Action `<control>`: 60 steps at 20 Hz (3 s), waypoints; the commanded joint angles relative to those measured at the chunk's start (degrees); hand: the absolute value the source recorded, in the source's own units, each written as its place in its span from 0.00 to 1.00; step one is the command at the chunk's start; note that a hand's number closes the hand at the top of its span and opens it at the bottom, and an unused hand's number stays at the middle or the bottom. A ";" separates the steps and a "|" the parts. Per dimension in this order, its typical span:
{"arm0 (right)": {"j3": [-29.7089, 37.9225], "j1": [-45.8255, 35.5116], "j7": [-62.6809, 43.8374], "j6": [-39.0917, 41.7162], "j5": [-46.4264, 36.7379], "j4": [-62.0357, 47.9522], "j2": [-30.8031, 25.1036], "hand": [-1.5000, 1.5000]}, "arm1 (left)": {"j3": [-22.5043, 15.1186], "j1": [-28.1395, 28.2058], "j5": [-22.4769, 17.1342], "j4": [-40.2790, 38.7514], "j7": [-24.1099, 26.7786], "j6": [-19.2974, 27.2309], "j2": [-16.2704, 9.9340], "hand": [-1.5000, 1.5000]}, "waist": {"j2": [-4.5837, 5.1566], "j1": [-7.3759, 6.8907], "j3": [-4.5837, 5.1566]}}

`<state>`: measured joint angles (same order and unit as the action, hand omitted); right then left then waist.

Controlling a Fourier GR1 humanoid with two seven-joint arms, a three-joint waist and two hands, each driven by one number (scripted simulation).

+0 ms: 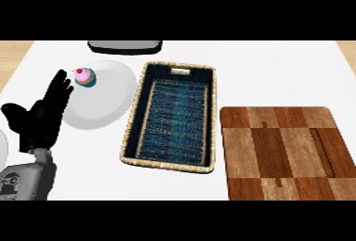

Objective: Pick the croissant from the cutting board and place it in the basket

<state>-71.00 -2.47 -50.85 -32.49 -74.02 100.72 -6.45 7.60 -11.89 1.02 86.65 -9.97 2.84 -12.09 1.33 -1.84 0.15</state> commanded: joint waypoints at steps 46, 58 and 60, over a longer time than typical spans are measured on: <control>21.89 -70.41 3.95 28.64 35.46 -53.68 6.45 1.00 | 0.49 -1.58 0.73 -3.78 0.17 -0.86 0.17 0.50 | -1.06 0.25 -0.09; 23.77 -73.84 7.95 32.84 39.50 -59.82 6.45 1.00 | -0.71 -1.44 2.43 -4.08 1.57 1.28 2.58 0.50 | -0.97 -0.25 -0.08; 20.94 -68.30 5.47 31.76 38.96 -55.92 6.45 1.00 | -1.46 0.11 2.78 -0.26 -2.10 1.31 2.29 0.50 | -1.23 0.12 -0.12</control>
<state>-47.56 -73.63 -43.32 -1.50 -36.33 42.60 0.00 7.35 -12.35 2.91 83.77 -8.94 3.38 -10.38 0.22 -1.64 0.04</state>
